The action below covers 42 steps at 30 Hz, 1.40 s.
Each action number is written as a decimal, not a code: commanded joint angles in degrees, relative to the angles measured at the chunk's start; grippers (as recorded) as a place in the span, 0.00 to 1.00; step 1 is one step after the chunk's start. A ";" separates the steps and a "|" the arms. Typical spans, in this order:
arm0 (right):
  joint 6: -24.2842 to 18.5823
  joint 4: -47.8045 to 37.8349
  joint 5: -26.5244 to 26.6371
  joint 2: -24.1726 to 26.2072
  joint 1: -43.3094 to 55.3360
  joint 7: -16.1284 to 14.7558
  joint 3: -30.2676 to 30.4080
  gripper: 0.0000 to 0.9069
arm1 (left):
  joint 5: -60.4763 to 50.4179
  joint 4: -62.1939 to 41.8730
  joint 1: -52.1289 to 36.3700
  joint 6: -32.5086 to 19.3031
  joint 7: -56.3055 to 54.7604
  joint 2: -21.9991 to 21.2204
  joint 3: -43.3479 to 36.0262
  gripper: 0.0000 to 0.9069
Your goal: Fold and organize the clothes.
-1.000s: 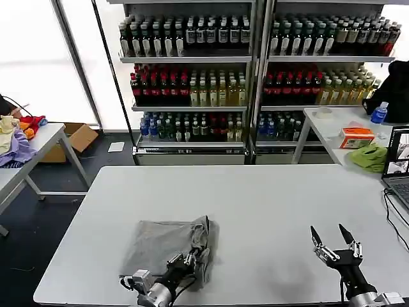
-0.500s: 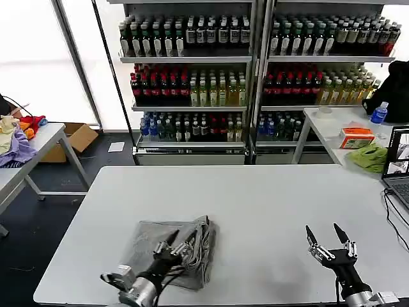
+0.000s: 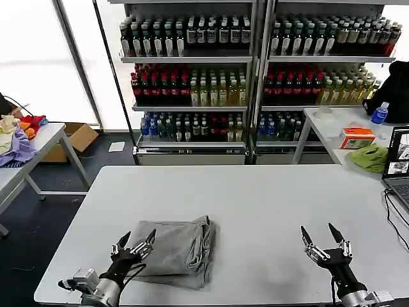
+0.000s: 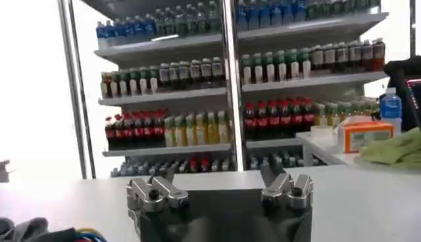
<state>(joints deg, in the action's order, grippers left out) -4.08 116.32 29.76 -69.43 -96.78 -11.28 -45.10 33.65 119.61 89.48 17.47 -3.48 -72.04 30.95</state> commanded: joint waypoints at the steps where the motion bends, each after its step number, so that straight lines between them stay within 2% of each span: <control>1: -0.02 -0.21 -0.12 -0.34 -0.23 -0.07 0.30 1.00 | -6.03 -9.97 -1.25 -1.39 0.95 -0.70 1.74 1.00; 6: -0.18 -0.35 0.00 -0.61 -0.45 -0.13 -0.37 1.00 | -6.99 -10.05 -1.45 0.16 1.57 -1.03 0.05 0.99; 9: -0.25 -0.29 -0.04 -0.62 -0.43 -0.12 -0.80 1.00 | -8.35 -11.23 -1.97 1.23 1.59 -1.42 -0.44 0.58; 10: -0.29 -0.31 -0.05 -0.59 -0.46 -0.16 -0.93 1.00 | -8.56 -11.62 -2.07 1.17 1.58 -1.37 -0.56 0.48; 11: -0.26 -0.27 0.20 -0.56 -0.56 -0.16 -1.20 1.00 | -8.36 -11.56 -2.05 1.19 1.47 -1.31 -0.73 0.23; 12: -0.26 -0.28 0.23 -0.58 -0.62 -0.14 -1.41 1.00 | -8.21 -11.35 -1.97 1.28 1.50 -1.26 -0.85 0.14; 13: -0.31 -0.34 0.16 -0.59 -0.65 -0.14 -1.51 1.00 | -8.27 -11.23 -1.80 1.30 1.52 -1.11 -1.03 0.01; 25: -0.47 0.09 0.19 -0.89 -0.78 0.13 -1.51 1.00 | -7.52 -8.62 -1.21 0.99 0.92 -2.78 -3.99 0.01; 32: -0.51 0.09 0.29 -0.68 -0.54 0.23 -1.47 1.00 | -4.40 -5.06 -1.15 2.31 -2.47 -2.50 0.66 0.01; 34: -0.50 0.02 0.33 -0.51 -0.17 0.32 -1.38 1.00 | -2.88 -3.17 -0.52 3.49 -3.20 -1.58 4.88 0.01; 37: -0.44 -0.03 0.47 -0.36 0.18 0.62 -1.27 1.00 | 2.77 -2.44 0.23 5.10 -3.58 1.60 15.80 0.01; 40: -0.46 -0.13 0.64 -0.32 0.44 0.68 -1.23 1.00 | 8.40 -3.38 1.21 5.89 -3.34 7.56 26.38 0.01; 42: -0.45 -0.31 0.72 -0.27 0.65 0.72 -1.11 1.00 | 10.56 -3.90 1.57 6.16 -3.39 10.17 30.67 0.01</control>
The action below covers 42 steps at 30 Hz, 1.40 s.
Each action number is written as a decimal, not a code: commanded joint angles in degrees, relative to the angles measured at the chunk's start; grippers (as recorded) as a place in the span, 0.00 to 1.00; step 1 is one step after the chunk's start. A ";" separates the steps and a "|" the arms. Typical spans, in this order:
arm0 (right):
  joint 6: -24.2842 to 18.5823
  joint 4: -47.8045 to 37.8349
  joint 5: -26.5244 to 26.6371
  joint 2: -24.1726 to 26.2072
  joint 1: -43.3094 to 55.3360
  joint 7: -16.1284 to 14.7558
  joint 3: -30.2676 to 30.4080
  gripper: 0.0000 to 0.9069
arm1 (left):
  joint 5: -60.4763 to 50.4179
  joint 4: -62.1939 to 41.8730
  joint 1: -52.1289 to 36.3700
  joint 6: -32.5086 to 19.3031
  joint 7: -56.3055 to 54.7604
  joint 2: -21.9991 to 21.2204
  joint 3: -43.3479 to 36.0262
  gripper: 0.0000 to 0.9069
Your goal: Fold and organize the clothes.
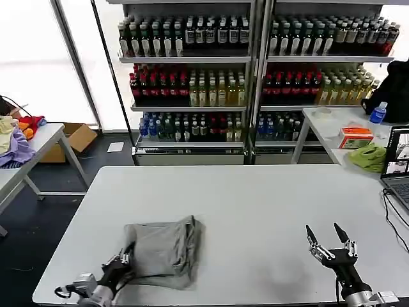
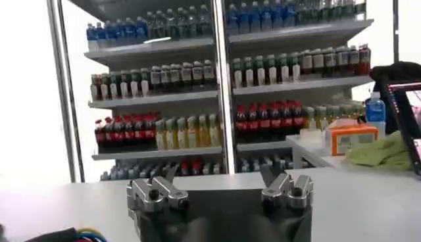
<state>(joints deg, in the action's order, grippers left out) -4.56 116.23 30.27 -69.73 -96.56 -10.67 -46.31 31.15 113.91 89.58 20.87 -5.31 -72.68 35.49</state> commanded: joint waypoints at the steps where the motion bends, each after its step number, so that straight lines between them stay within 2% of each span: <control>1: 0.00 -0.42 0.25 0.01 0.67 0.24 0.30 1.00 | 14.96 1.74 1.61 3.46 -1.57 13.26 28.47 0.01; 2: 0.01 -0.36 0.27 0.00 0.72 0.25 0.41 1.00 | 15.18 1.67 1.80 3.58 -1.59 13.54 29.89 0.01; 3: 0.04 -0.32 0.39 0.00 0.77 0.28 0.65 1.00 | 16.62 1.68 2.08 3.62 -1.98 15.59 32.17 0.01; 7: 0.03 -0.42 0.19 -0.36 1.21 0.34 1.82 1.00 | 21.44 4.18 4.12 3.94 -3.78 20.15 34.62 0.01; 11: -0.07 0.20 -0.16 -1.01 1.09 0.31 2.24 1.00 | 23.40 9.05 4.26 4.60 -5.77 21.03 33.79 0.01; 14: -0.31 0.27 -0.29 -1.37 0.85 0.38 1.58 1.00 | 24.04 13.94 4.53 4.59 -11.65 20.49 29.34 0.01; 17: -0.31 0.07 -0.07 -1.79 0.88 0.67 0.03 1.00 | 24.74 21.90 7.11 3.96 -15.96 19.93 23.39 0.01; 18: -0.36 -0.06 -0.04 -1.85 0.78 0.83 -0.32 1.00 | 25.11 25.09 6.97 4.05 -17.69 19.90 17.86 0.01; 19: -0.39 -0.06 -0.01 -1.85 0.69 0.86 -0.43 1.00 | 24.96 25.70 6.76 4.03 -19.09 19.85 16.36 0.01; 20: -0.50 -0.10 -0.03 -1.90 0.57 0.86 -0.57 1.00 | 23.74 27.15 5.61 4.02 -21.00 19.48 9.69 0.01; 23: -0.40 -0.02 0.26 -2.43 0.75 1.60 -0.75 1.00 | 13.47 25.43 3.09 3.71 -23.15 17.23 -6.02 0.01; 25: -0.28 0.19 0.22 -2.64 0.79 1.77 -0.99 1.00 | 11.97 23.64 -0.30 3.18 -24.45 15.47 -16.09 0.01; 27: -0.08 0.44 0.29 -2.91 0.62 1.93 -1.20 1.00 | 11.46 21.36 -3.84 2.85 -25.63 14.80 -22.30 0.01; 32: 0.06 0.55 0.10 -3.45 -0.26 1.96 -1.80 1.00 | 11.65 14.06 -14.05 2.01 -27.28 13.80 -32.62 0.01; 35: 0.58 0.96 -0.36 -4.25 -1.20 2.13 -1.44 1.00 | 11.34 10.55 -21.57 2.18 -28.33 10.00 -40.87 0.01; 39: 1.59 1.50 -1.75 -4.97 -1.94 2.67 0.59 1.00 | 12.73 3.84 -28.16 2.16 -28.50 3.40 -46.51 0.02; 40: 2.68 1.65 -2.46 -5.14 -1.92 3.64 1.60 1.00 | 14.24 1.54 -29.23 2.25 -28.33 1.84 -47.68 0.17; 41: 3.53 1.72 -2.88 -5.23 -1.87 4.15 1.94 1.00 | 16.04 -0.41 -30.41 2.55 -28.04 0.59 -48.29 0.91; 42: 5.31 2.07 -2.89 -5.23 -1.82 4.91 2.68 1.00 | 16.86 -2.21 -31.30 2.46 -28.03 -0.90 -48.90 1.00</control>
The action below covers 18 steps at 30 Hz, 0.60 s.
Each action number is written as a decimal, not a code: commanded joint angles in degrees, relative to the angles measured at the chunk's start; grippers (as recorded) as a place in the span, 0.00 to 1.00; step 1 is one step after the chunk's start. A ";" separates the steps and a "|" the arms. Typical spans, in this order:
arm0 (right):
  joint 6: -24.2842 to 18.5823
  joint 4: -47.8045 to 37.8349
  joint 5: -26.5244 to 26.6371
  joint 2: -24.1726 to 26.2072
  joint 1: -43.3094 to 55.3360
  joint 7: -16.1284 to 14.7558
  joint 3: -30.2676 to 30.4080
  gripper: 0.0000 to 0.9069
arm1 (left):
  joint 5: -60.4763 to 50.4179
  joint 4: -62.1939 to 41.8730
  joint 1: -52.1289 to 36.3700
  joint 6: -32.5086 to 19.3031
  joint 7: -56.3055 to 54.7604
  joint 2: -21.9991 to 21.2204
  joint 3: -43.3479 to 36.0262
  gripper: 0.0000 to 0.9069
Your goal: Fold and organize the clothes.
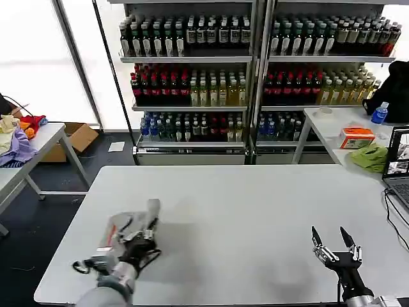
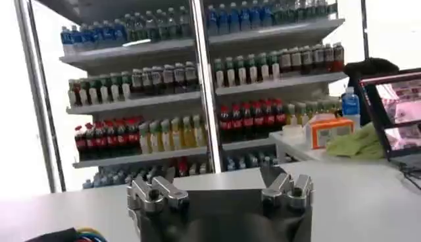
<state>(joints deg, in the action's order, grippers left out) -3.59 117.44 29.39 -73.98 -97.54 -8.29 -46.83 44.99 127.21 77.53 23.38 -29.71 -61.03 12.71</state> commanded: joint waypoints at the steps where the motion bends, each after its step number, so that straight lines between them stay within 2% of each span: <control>1: 5.54 1.35 -1.61 -0.83 -0.83 2.92 3.86 1.00 | 2.77 -16.86 -19.66 -0.69 -3.03 -13.54 -26.60 1.00; 5: 8.42 2.87 0.11 1.08 -0.89 3.83 6.97 1.00 | 2.08 -16.91 -20.44 -1.22 2.07 -14.82 -26.85 1.00; 9: 12.81 2.82 0.84 2.66 1.82 4.25 10.64 1.00 | 4.98 -10.78 -17.79 -0.39 4.00 -12.10 -23.05 1.00; 13: 17.68 1.84 2.57 3.41 7.60 5.16 16.24 1.00 | 6.08 -1.64 -11.56 0.27 7.34 -6.85 -11.90 1.00; 14: 21.11 1.74 5.02 3.83 11.05 6.40 19.69 1.00 | 5.88 0.91 -9.57 0.20 8.34 -5.38 -8.00 1.00; 15: 21.87 1.67 5.67 3.88 11.64 6.80 20.27 1.00 | 5.62 1.52 -8.42 -0.04 8.71 -4.52 -6.40 1.00; 17: 26.41 0.22 8.37 4.57 18.36 9.49 27.36 1.00 | 3.43 3.63 -4.82 0.00 9.97 -3.37 1.17 1.00; 18: 27.57 -0.17 8.73 4.74 19.72 10.10 28.77 1.00 | 1.81 3.69 -3.76 -0.02 11.03 -3.27 3.81 1.00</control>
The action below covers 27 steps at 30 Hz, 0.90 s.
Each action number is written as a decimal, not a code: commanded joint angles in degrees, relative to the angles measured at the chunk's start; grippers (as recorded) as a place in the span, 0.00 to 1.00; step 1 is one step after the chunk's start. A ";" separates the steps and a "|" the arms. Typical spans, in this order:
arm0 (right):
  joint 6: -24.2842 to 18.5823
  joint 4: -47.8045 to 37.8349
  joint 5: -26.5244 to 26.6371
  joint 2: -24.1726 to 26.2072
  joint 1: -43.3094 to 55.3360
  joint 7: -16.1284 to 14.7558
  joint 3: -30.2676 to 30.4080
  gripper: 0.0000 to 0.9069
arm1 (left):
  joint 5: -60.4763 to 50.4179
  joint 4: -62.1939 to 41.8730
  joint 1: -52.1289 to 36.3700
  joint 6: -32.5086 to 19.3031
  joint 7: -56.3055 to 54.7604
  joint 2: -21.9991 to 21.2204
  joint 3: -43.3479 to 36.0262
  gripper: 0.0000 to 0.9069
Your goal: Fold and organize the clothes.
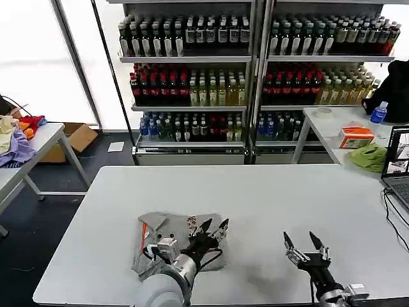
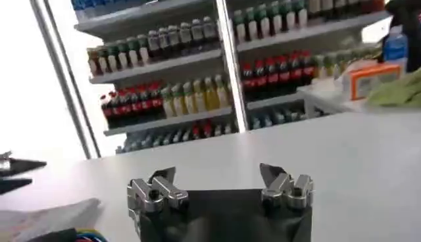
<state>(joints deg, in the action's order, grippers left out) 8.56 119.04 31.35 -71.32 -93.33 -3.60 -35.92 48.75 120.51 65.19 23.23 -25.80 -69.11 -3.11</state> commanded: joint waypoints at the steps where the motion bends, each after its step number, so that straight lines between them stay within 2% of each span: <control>1: 16.93 -2.45 7.42 2.31 18.07 6.02 20.15 1.00 | -4.55 10.31 9.84 0.15 8.70 5.10 22.62 1.00; 4: 20.28 -3.99 8.98 2.78 23.18 7.43 26.01 1.00 | -14.21 8.05 13.03 -0.52 16.72 5.02 31.65 1.00; 5: 21.51 -4.97 10.16 2.68 24.87 8.59 28.85 1.00 | -16.50 5.02 13.76 -2.18 19.45 4.78 34.65 1.00; 7: 22.48 -6.66 10.47 2.68 26.70 8.78 31.88 1.00 | -22.55 2.44 14.72 -4.42 22.42 4.30 38.00 1.00; 11: 23.47 -9.05 11.49 2.82 28.70 9.34 35.37 1.00 | -24.54 1.69 17.35 -6.04 24.06 3.16 41.41 1.00; 16: 23.51 -10.78 11.55 2.77 28.08 9.74 36.80 1.00 | -24.08 2.34 19.82 -6.42 23.98 1.43 42.00 1.00; 17: 23.51 -10.83 11.55 2.76 27.87 9.94 36.85 0.50 | -23.64 2.48 20.04 -6.27 23.91 1.28 42.00 1.00; 18: 23.58 -10.92 11.55 2.74 27.66 10.53 36.85 0.18 | -23.10 2.64 20.17 -6.13 23.81 1.14 42.02 1.00; 19: 23.54 -11.21 11.61 2.67 27.42 11.55 36.61 0.00 | -22.71 2.74 20.12 -6.00 23.51 1.08 42.08 1.00; 21: 22.35 -11.47 12.47 2.51 26.97 12.78 35.26 0.00 | -22.08 2.85 19.72 -5.02 23.11 1.05 42.63 1.00; 27: 19.75 -8.81 15.08 3.78 24.77 11.26 29.90 0.00 | -21.19 2.76 18.92 -4.76 22.73 1.39 42.83 1.00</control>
<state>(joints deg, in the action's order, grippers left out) 28.55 110.00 43.06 -68.49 -69.48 6.35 -5.21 29.74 123.77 81.96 18.73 -5.72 -67.56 34.52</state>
